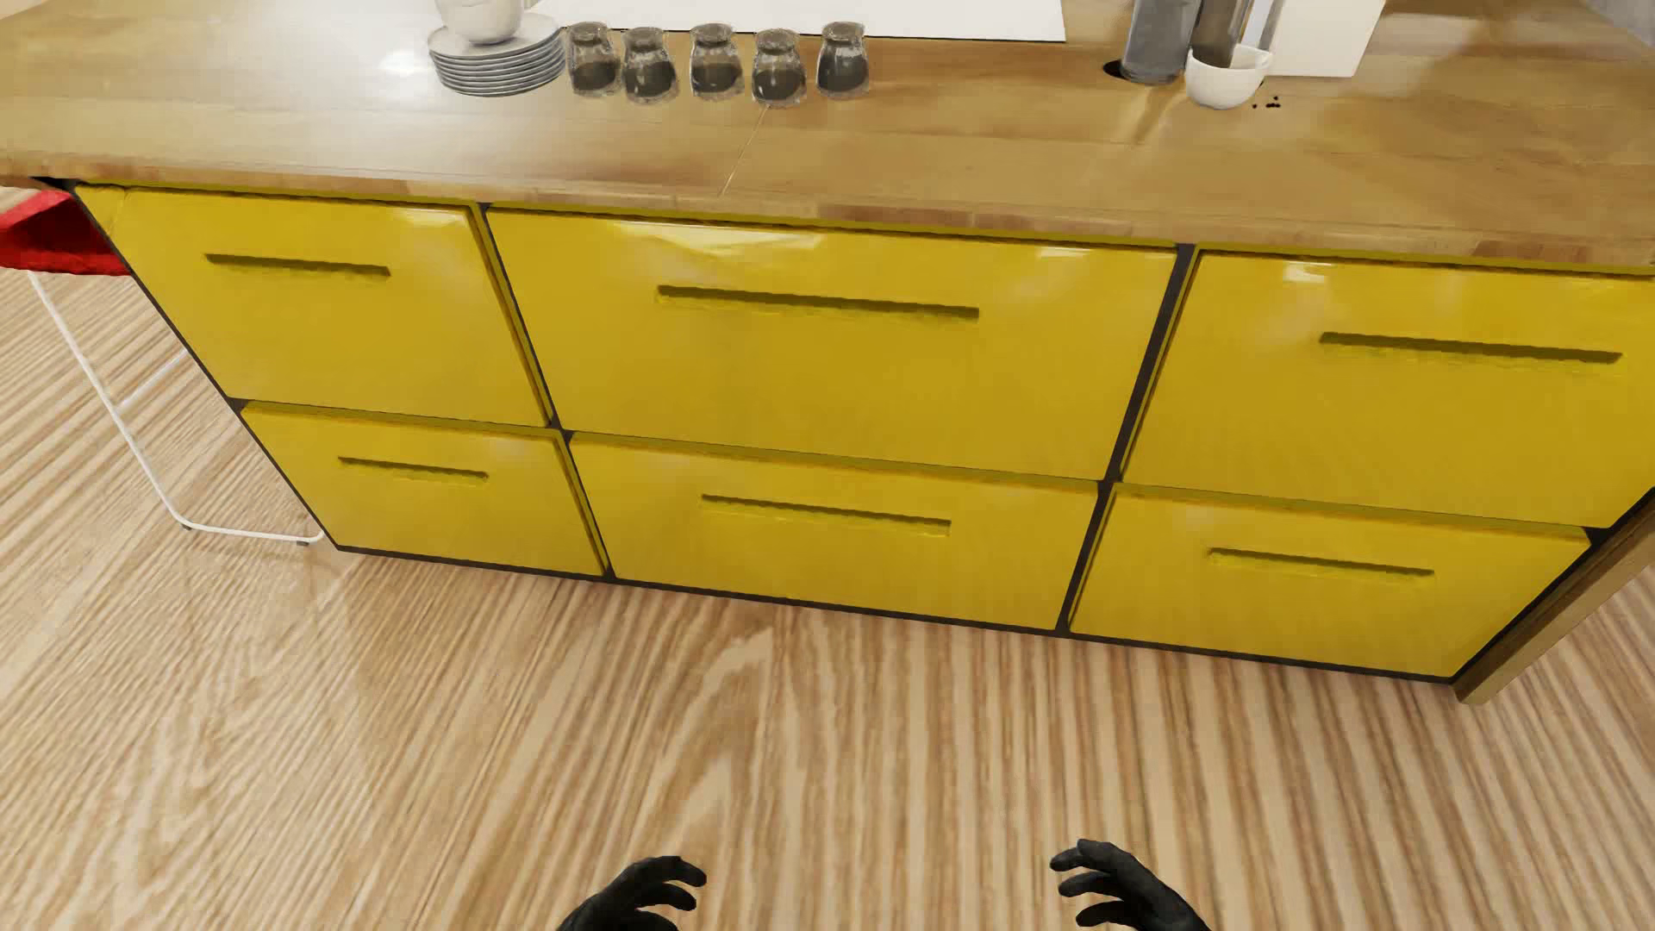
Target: Reach up
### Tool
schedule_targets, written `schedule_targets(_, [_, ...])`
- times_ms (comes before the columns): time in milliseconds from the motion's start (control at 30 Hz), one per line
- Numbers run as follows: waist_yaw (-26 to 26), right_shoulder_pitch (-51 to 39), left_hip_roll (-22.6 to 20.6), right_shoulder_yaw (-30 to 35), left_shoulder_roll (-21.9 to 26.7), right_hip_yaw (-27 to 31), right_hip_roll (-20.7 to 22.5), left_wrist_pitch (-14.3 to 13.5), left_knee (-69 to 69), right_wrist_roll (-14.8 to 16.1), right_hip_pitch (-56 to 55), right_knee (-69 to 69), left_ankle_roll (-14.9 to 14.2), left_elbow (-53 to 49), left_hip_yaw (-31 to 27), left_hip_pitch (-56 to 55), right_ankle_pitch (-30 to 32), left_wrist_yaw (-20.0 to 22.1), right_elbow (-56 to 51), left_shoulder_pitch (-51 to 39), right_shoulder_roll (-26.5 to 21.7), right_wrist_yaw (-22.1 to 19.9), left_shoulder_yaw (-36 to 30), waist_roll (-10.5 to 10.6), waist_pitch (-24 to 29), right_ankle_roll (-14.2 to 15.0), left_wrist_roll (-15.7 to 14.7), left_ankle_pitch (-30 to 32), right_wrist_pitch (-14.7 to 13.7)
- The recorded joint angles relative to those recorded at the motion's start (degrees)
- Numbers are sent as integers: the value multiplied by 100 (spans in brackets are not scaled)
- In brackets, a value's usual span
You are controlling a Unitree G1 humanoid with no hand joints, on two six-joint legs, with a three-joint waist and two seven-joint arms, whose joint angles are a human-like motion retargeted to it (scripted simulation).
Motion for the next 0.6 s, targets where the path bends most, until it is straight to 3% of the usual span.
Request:
schedule_targets(33, [-73,27,-36,-111,-5,0,-52,0,13,0,61,-45,0,31,0,-27,-17,0,20,-6,17,0,-22,-27,-44,0,0,-82,0])
schedule_targets(67, [-94,-30,-46,362,-19,0,-55,0,84,0,63,-49,0,57,0,-55,-18,0,15,32,-30,0,30,-13,-62,0,0,-155,0])
schedule_targets(333, [-89,-103,-39,371,-60,0,-57,0,65,0,83,-47,0,134,0,-31,-11,0,-41,-98,-56,0,110,-4,-44,0,0,-147,0])
schedule_targets(600, [-166,-1266,-39,875,302,0,-63,0,100,0,67,-57,0,-161,0,-71,56,0,-359,-1322,-419,0,225,-108,-66,0,0,-154,0])
